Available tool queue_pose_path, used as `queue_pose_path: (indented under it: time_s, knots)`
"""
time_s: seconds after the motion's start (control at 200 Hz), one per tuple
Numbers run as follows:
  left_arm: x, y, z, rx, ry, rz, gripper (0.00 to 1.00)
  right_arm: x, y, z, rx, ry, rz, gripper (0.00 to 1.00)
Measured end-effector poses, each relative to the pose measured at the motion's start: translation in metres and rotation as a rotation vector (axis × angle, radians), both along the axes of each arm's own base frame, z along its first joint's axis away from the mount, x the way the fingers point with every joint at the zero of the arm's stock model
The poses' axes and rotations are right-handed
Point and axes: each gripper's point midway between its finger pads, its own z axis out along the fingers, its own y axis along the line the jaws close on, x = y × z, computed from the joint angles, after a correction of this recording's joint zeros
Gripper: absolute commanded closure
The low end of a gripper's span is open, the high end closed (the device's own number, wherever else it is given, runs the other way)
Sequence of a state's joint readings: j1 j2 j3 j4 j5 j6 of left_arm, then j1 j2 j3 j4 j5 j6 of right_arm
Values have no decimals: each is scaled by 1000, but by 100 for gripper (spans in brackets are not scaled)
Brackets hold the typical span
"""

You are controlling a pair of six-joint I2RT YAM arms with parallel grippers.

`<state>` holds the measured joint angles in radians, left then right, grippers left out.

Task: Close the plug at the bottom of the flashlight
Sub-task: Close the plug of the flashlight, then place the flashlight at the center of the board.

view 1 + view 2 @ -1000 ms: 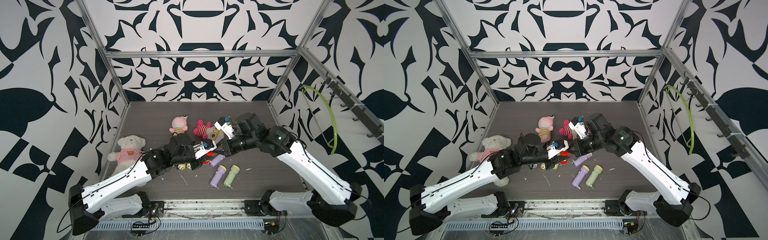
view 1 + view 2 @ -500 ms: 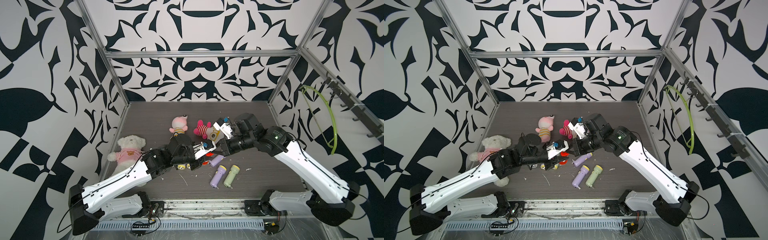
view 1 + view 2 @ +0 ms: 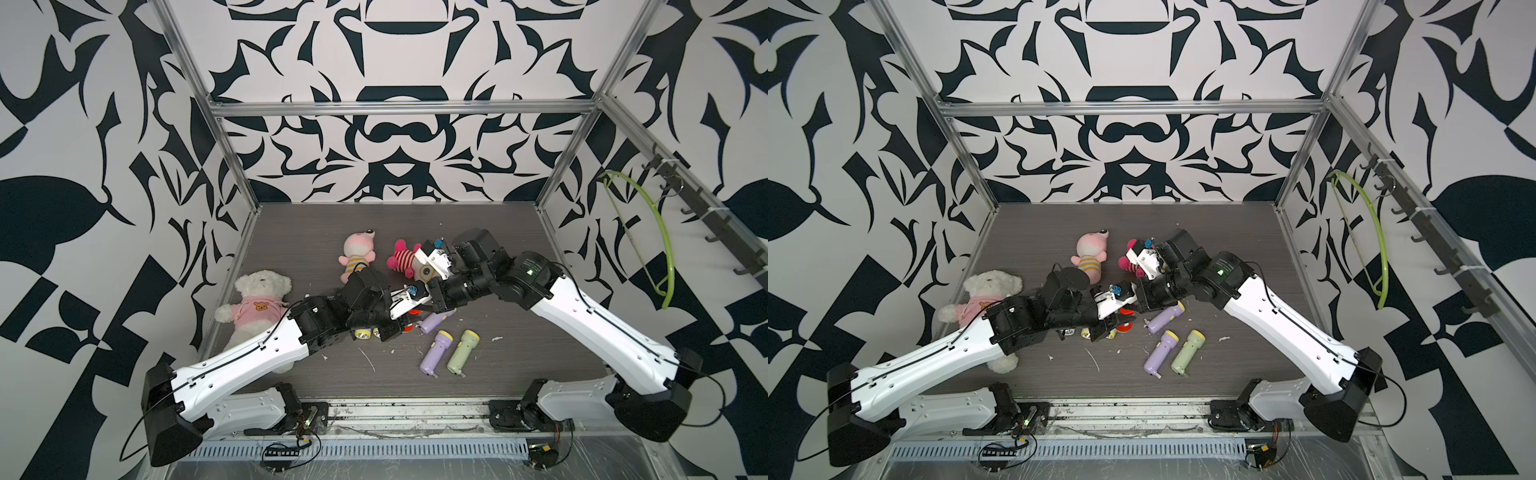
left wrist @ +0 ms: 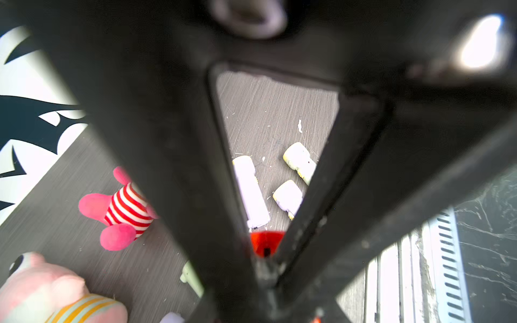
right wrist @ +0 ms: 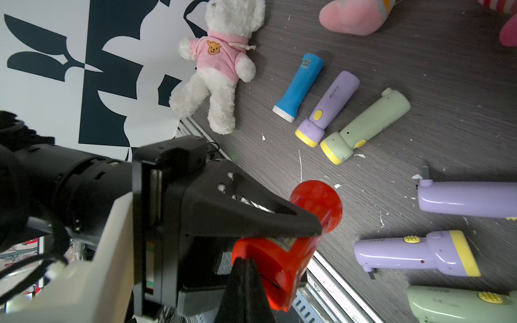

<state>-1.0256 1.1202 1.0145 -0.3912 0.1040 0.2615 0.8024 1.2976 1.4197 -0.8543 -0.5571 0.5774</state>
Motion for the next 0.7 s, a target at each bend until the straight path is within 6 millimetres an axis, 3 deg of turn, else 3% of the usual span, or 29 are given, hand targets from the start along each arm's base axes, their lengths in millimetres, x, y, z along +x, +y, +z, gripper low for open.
queue_pose_path:
  time_s: [0.235, 0.395, 0.52, 0.695]
  knots:
    - [9, -6, 5, -8, 22, 47, 100, 9, -8, 6, -18, -73, -46, 100]
    - [27, -14, 7, -21, 74, 165, 100, 19, -40, 23, -52, -250, -150, 86]
    - [43, -13, -24, 42, 159, 304, 100, 19, -85, 32, -92, -406, -283, 71]
    - [58, -5, -81, 165, 308, 490, 100, 16, -132, 15, -196, -480, -404, 68]
